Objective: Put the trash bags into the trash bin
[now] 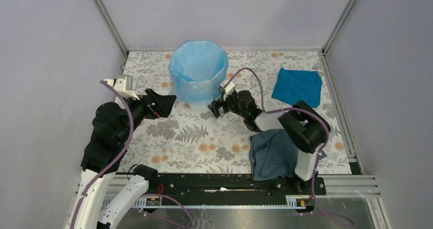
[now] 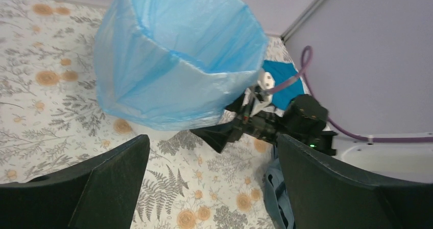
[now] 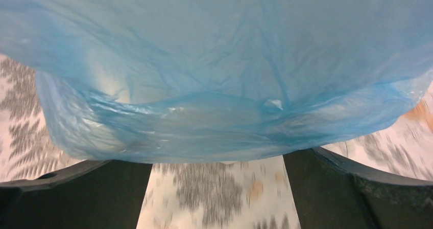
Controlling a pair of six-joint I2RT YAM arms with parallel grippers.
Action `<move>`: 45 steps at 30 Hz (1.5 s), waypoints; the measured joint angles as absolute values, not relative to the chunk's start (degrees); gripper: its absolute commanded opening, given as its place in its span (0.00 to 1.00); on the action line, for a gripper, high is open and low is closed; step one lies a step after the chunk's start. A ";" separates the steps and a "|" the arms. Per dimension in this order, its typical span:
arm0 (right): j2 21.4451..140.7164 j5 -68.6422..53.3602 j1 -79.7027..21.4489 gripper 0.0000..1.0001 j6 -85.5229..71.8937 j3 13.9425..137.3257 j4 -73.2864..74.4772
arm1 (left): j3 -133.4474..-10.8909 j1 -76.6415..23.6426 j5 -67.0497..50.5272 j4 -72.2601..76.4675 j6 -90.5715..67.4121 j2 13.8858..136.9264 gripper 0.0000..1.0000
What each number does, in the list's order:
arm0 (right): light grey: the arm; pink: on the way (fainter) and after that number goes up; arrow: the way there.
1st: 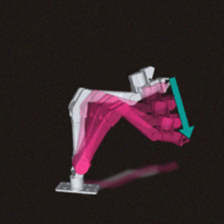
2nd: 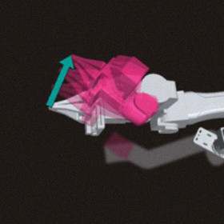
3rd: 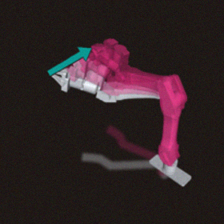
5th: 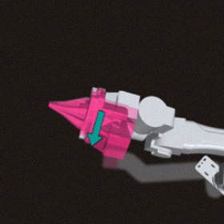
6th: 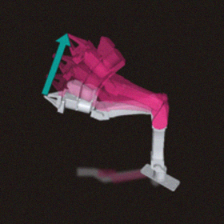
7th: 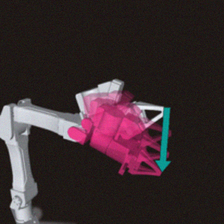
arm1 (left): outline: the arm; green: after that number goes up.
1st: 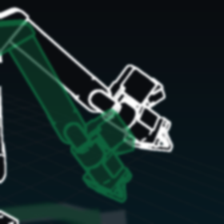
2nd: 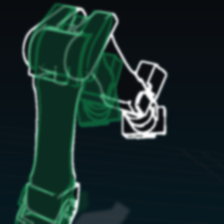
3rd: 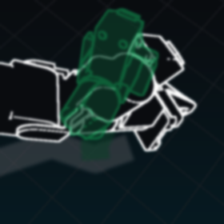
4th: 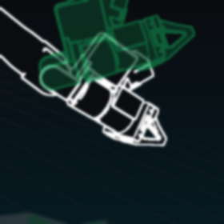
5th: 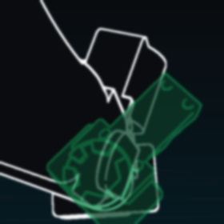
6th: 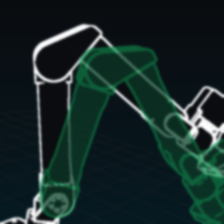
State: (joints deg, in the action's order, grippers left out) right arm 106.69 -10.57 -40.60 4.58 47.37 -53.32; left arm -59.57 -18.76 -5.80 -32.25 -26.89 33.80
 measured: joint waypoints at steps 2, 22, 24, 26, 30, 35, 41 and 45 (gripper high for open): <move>111.92 -11.40 -40.93 1.00 4.10 53.74 -53.52 | -60.86 -18.76 -4.95 -32.86 -26.83 33.74 0.99; 142.82 10.68 -48.16 1.00 -6.92 103.11 -35.90 | -63.05 -18.76 -2.33 -34.15 -27.49 34.81 0.99; 134.80 11.00 -48.10 1.00 -7.42 90.91 -33.56 | -63.51 -18.76 -2.07 -34.15 -27.46 35.07 0.99; 124.46 11.16 -48.10 1.00 -8.05 78.48 -29.15 | -64.34 -18.76 -1.65 -34.15 -27.40 35.38 0.99; 102.87 13.89 -48.10 1.00 -9.32 65.08 -16.19 | -66.00 -18.79 0.67 -33.28 -26.72 35.33 0.99; 77.23 19.75 -48.10 1.00 -10.46 65.17 2.90 | -67.16 -18.79 3.60 -31.70 -25.63 35.66 0.99; 55.83 23.09 -48.05 1.00 -9.26 68.40 16.58 | -70.17 -18.79 5.52 -30.13 -25.52 38.17 0.99; 48.77 24.69 -48.05 1.00 -7.09 71.20 21.08 | -72.97 -18.79 5.80 -29.85 -25.82 39.77 0.99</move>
